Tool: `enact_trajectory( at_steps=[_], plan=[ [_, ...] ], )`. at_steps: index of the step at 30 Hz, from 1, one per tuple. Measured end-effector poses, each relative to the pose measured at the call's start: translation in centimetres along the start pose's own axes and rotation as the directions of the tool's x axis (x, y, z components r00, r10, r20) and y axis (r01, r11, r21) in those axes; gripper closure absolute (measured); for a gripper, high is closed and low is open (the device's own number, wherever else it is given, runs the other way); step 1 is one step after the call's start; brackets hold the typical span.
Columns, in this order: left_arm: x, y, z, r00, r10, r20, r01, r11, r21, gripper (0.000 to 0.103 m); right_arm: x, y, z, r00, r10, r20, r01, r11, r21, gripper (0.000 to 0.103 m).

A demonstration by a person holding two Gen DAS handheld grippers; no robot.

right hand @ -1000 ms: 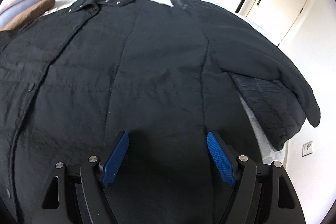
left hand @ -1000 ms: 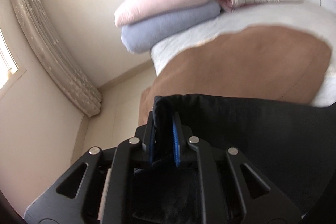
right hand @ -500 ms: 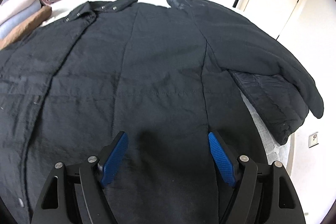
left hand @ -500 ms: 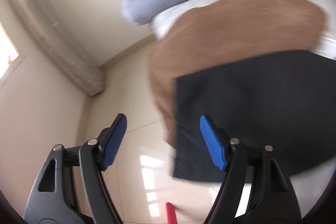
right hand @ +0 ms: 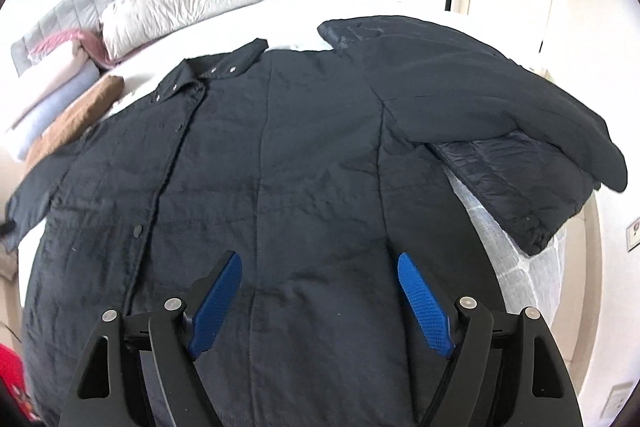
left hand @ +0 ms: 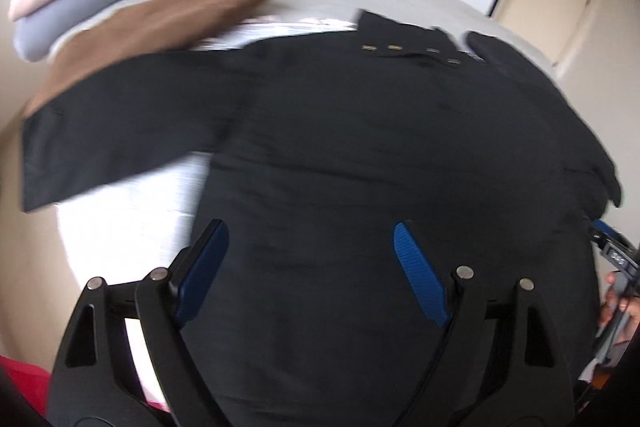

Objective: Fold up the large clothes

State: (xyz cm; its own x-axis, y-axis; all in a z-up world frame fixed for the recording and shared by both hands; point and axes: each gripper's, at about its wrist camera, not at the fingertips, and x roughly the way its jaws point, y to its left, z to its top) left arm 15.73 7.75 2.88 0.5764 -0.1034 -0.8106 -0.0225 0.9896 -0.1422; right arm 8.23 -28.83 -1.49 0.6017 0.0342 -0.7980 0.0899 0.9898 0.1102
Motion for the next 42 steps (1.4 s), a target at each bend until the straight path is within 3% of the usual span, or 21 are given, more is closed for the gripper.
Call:
enact_trajectory(
  at_steps=[5, 8, 10, 13, 17, 18, 22, 27, 29, 31, 35, 42],
  plan=[
    [3.2, -4.8, -3.2, 0.986, -0.145, 0.077, 0.15, 0.986, -0.072, 0.018, 0.6, -0.6, -0.2, 0.998, 0.056, 0.042, -0.058, 0.997, 0.051, 0.018],
    [7.3, -7.0, -5.4, 0.977, -0.197, 0.083, 0.19, 0.979, 0.079, 0.018, 3.6, 0.3, -1.2, 0.997, 0.055, 0.051, -0.053, 0.998, -0.032, 0.017],
    [8.8, -7.6, -6.6, 0.992, -0.122, 0.04, 0.113, 0.978, 0.177, 0.017, 6.7, 0.5, -2.6, 0.999, 0.037, -0.014, -0.038, 0.995, -0.087, 0.017],
    [7.2, -8.1, -8.1, 0.994, -0.106, 0.023, 0.097, 0.964, 0.249, 0.015, 5.7, 0.6, -3.4, 0.999, 0.034, 0.0, -0.034, 0.993, -0.117, 0.017],
    [4.5, -7.1, -11.4, 0.992, -0.117, -0.038, 0.123, 0.943, 0.308, 0.013, 3.8, 0.8, -5.6, 0.997, 0.008, -0.08, -0.026, 0.974, -0.224, 0.015],
    [4.0, -6.6, -12.0, 0.992, -0.12, -0.05, 0.129, 0.942, 0.309, 0.013, 3.0, 0.8, -6.6, 0.995, -0.012, -0.099, -0.015, 0.963, -0.269, 0.01],
    [0.6, -6.2, -16.5, 0.99, -0.12, -0.076, 0.139, 0.935, 0.325, 0.013, 0.6, -1.0, -9.4, 0.99, 0.009, -0.143, -0.05, 0.956, -0.29, 0.006],
    [-3.4, -6.9, -21.3, 0.991, -0.079, -0.105, 0.115, 0.907, 0.405, 0.013, -2.9, -2.1, -13.1, 0.98, -0.068, -0.186, -0.002, 0.935, -0.355, 0.001],
    [-4.2, -6.5, -21.4, 0.983, -0.11, -0.146, 0.161, 0.899, 0.407, 0.013, -3.8, -3.2, -13.6, 0.966, -0.051, -0.252, -0.027, 0.954, -0.299, 0.0],
    [-4.9, -5.7, -21.4, 0.973, -0.141, -0.183, 0.2, 0.911, 0.362, 0.013, -4.5, -3.8, -13.6, 0.95, -0.041, -0.309, -0.037, 0.969, -0.242, 0.0],
    [-5.5, -4.1, -20.3, 0.957, -0.189, -0.222, 0.247, 0.929, 0.274, 0.013, -6.7, -4.4, -13.2, 0.955, -0.01, -0.296, -0.051, 0.979, -0.2, 0.0],
    [-6.3, -0.3, -14.7, 0.987, -0.13, -0.095, 0.142, 0.982, 0.121, 0.013, -8.8, -1.9, -9.1, 0.985, 0.046, -0.166, -0.072, 0.986, -0.153, 0.0]
  ],
)
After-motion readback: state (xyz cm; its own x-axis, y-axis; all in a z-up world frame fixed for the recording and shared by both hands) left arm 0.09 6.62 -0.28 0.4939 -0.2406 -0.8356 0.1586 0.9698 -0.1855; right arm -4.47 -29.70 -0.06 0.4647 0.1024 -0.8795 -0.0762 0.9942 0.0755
